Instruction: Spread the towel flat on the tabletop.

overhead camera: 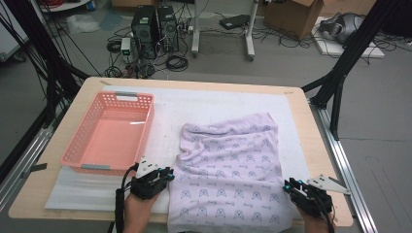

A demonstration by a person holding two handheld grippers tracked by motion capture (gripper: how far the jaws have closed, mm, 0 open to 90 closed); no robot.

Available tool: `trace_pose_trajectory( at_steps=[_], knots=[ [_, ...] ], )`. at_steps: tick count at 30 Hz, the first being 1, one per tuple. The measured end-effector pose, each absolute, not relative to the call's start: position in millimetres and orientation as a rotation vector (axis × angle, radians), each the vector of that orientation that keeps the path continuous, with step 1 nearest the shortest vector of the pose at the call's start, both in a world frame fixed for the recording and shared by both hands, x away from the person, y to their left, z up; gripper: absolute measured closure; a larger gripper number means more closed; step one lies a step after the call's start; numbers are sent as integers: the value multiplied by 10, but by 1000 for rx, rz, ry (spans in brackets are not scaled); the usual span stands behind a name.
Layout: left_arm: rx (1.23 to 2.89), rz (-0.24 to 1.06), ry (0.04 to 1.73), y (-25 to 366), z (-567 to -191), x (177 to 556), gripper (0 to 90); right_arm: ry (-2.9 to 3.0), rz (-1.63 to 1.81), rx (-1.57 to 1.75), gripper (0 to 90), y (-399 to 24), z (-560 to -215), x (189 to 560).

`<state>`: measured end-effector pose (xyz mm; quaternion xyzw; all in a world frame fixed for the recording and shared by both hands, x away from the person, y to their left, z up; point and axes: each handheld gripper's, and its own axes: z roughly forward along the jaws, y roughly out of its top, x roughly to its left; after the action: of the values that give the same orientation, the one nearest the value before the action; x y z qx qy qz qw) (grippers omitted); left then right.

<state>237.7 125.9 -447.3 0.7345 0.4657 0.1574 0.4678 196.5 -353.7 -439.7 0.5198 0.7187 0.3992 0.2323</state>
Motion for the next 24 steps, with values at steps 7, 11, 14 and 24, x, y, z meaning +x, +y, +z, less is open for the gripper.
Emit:
trace_pose_trajectory(
  at_steps=[7, 11, 14, 24],
  knots=[
    [1769, 343, 1086, 1391, -4469, 2064, 464, 2018, 1143, 1410, 610, -3628, -4330, 1669],
    [1759, 322, 1067, 1462, -4457, 1940, 455, 2092, 1129, 1416, 605, -3604, -4417, 1586],
    [1764, 296, 1041, 1467, -4464, 1887, 455, 2144, 1089, 1409, 603, -3569, -4482, 1594],
    [1911, 329, 969, 1139, -4602, 1932, 529, 2128, 1031, 1353, 653, -3513, -4518, 1592]
  ],
)
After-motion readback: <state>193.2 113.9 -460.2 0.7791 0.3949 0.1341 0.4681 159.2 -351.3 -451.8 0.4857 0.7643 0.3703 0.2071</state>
